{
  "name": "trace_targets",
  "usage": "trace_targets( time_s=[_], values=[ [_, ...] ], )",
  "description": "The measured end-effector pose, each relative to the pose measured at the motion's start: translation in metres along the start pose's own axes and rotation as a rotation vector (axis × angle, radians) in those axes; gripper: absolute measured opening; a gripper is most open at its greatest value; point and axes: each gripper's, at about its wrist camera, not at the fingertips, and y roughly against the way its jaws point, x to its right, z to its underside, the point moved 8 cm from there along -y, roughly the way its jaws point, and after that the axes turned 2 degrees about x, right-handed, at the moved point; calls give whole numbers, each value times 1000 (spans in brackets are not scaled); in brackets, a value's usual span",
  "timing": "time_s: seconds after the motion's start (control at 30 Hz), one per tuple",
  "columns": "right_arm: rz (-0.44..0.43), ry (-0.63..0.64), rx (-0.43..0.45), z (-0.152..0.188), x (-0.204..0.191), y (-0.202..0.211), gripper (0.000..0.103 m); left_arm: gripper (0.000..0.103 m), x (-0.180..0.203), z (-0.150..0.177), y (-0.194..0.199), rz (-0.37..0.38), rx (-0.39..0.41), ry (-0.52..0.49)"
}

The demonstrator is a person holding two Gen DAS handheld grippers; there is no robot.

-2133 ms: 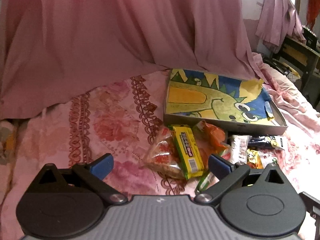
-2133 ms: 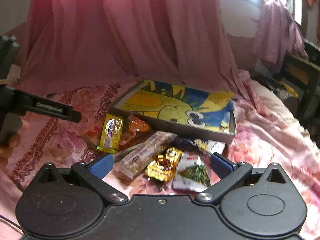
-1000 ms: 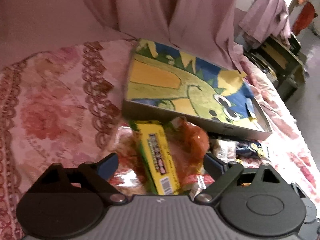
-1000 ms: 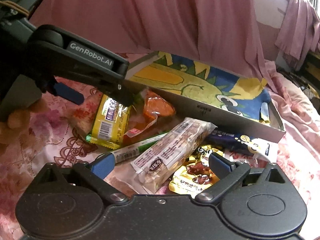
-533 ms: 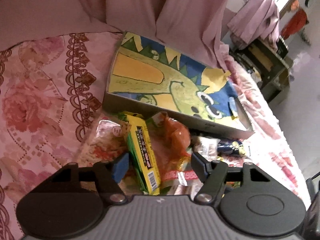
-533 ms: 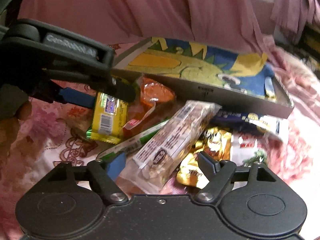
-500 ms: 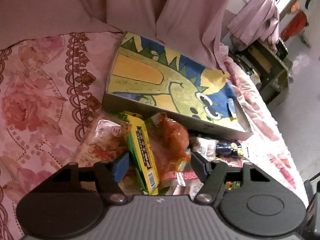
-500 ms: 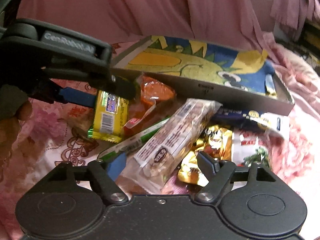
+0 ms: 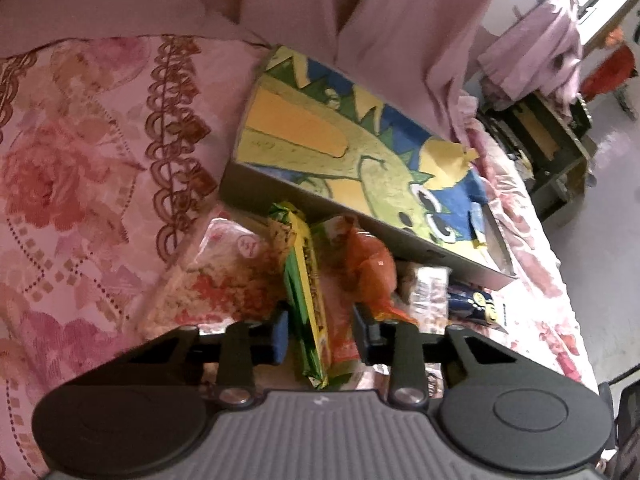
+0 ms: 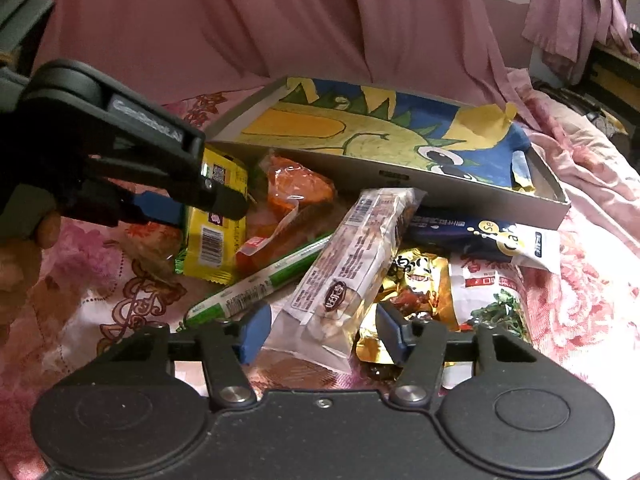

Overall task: Organize snacks
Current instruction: 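Move left gripper to the yellow snack bar while right gripper approaches the white wrapped bar, then close left gripper on the yellow bar while right gripper grasps the white wrapped bar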

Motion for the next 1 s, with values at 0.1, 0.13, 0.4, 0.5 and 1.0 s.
trace_targets(
  time_s=[0.1,0.13,0.4,0.5,1.0],
  values=[
    [17,30,13,-1,-2,-2,60,27,-2,0,-3,-14,0,10],
    [19,30,18,-2,-1,-2,60,26,-2,-1,-5,-16,0,13],
    [43,-24,25,-8,7,-16,64,26,-2,1,-15,-19,-5,17],
    [40,-26,29,-9,6,-17,58,18,-4,1,-14,-31,-4,7],
    [88,43,32,-6,3,1,44,13,6,4,11,-68,14,23]
  ],
)
